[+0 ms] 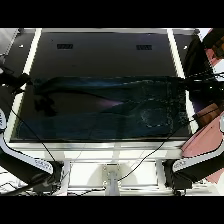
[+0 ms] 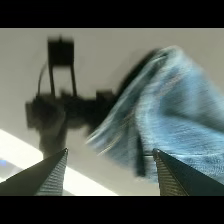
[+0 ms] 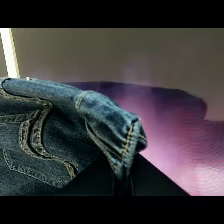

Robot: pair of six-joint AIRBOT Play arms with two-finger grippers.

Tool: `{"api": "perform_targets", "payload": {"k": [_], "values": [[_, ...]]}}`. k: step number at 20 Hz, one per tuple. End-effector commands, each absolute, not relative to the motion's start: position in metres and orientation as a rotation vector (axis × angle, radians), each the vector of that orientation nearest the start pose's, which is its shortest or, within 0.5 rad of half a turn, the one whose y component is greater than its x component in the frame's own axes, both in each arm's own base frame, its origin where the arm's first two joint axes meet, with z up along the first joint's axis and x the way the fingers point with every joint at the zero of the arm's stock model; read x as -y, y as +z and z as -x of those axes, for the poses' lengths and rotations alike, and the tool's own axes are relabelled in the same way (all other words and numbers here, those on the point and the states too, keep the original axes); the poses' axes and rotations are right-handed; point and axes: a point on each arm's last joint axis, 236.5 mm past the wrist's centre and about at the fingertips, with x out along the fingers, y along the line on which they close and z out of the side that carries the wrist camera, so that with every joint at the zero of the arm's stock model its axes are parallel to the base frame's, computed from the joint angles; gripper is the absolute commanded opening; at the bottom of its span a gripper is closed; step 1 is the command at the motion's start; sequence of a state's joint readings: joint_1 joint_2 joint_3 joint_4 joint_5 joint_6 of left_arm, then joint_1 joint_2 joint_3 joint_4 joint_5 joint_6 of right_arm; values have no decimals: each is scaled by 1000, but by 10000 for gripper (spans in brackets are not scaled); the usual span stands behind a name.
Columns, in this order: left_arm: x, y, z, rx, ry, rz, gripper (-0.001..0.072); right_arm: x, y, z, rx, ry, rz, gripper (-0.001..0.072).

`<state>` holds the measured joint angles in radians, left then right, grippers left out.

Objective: Fold the clothes and pants, and hang the long-sleeved shirts on hangers.

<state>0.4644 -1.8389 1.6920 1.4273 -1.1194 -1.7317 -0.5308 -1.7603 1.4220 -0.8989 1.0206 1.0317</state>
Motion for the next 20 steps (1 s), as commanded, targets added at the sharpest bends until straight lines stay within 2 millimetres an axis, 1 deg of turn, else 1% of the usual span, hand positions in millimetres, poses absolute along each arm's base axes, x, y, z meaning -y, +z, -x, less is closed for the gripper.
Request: {"api": "perform_targets", "payload": {"k": [1,4,5,6,10,12,14,15,16,17,18,20], "values": [[-212,-61,-457,-1247,460,650,557,138,-60,-482,-1051,101,-514,56],[-208,-83,-449,-1268,468,661,551,137,-60,-482,-1052,101,-514,56],[-207,-89,-447,-1269,471,664,538,137,-60,-482,-1052,101,-514,56],[-207,-92,-449,-1256,470,672,538,138,-60,-482,-1051,101,-514,56],[-203,-90,-485,-1096,441,744,537,138,-60,-482,-1050,100,-514,56],[-196,-104,-491,-1100,435,760,464,138,-60,-482,-1050,100,-514,56],[-187,-118,-498,-1104,426,750,464,137,-60,-482,-1052,102,-515,56],[-185,-120,-505,-1084,422,744,463,137,-60,-482,-1052,102,-515,56],[-183,-118,-514,-1049,417,743,369,137,-60,-482,-1052,101,-515,56],[-183,-114,-523,-1015,413,744,173,138,-60,-482,-1051,101,-515,56],[-181,-109,-530,-983,408,743,38,138,-59,-482,-1051,101,-514,56],[-181,-96,-539,-935,402,743,33,137,-59,-482,-1051,101,-515,56]]}}
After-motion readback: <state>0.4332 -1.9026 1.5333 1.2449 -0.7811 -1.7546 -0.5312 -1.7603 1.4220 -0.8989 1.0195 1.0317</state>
